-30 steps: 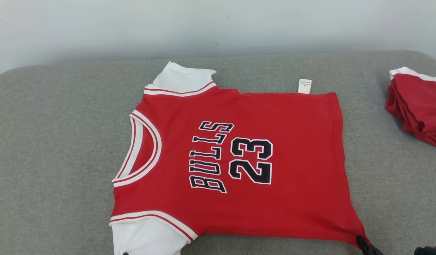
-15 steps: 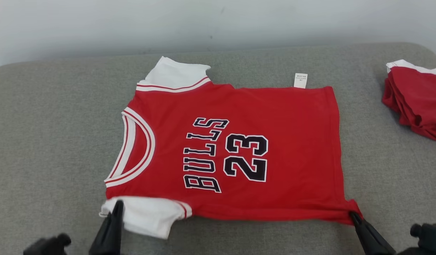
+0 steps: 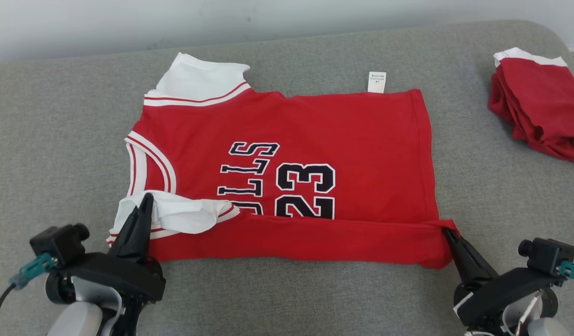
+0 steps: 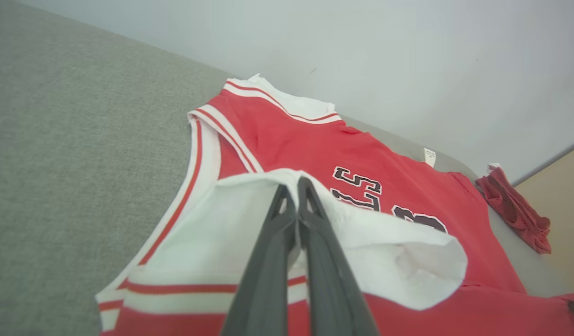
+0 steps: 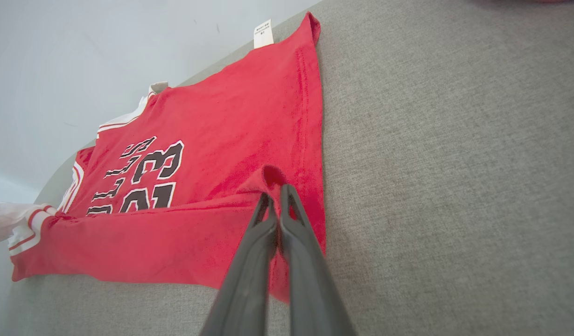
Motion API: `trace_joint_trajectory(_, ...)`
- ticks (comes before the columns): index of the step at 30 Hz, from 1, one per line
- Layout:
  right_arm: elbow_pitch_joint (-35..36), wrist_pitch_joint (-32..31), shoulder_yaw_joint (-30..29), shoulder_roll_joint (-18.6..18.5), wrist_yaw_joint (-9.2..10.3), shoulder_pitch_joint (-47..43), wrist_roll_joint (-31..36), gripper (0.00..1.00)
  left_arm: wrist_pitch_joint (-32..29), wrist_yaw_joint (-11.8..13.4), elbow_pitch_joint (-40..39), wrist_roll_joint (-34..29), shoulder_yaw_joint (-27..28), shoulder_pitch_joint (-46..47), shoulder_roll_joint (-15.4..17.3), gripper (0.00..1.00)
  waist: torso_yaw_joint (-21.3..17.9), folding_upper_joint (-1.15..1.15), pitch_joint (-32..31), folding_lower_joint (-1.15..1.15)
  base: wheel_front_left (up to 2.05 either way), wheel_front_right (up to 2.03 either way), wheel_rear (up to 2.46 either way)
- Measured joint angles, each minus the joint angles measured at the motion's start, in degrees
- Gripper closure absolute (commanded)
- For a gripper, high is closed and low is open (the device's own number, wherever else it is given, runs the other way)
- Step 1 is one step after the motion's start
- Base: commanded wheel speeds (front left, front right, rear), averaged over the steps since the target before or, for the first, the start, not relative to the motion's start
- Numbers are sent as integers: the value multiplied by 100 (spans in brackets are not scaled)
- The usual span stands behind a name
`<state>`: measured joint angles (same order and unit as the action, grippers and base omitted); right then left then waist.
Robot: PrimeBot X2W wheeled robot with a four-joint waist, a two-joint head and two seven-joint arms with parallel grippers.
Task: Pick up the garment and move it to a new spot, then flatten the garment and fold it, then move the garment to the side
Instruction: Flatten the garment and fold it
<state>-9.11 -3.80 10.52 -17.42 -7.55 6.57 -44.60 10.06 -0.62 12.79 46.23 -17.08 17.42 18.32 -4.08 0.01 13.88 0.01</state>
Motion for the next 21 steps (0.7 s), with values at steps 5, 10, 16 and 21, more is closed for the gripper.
trace_joint_trajectory(5, -260, 208, 210, 18, 0, 300, 62, 48, 75, -104, 692, -141, -75, 386, -1, 22, -62, 0, 43, 0, 0, 0, 0)
trace_joint_trajectory(10, -420, 524, 401, -91, 0, 318, 203, 0, 263, -193, 1034, -211, -89, 473, -80, 0, -45, 0, -57, 0, 0, 0, 0)
trace_joint_trajectory(16, -488, 764, 402, -247, 0, -139, 435, 0, 410, -244, 1096, -314, -45, 164, -119, 0, 89, 0, -242, 0, 0, 0, 0)
trace_joint_trajectory(21, -503, 794, 325, -229, 0, -311, 533, 0, 456, -192, 1013, -433, -33, -276, -25, 0, 203, 0, -329, -2, 0, 0, 0)
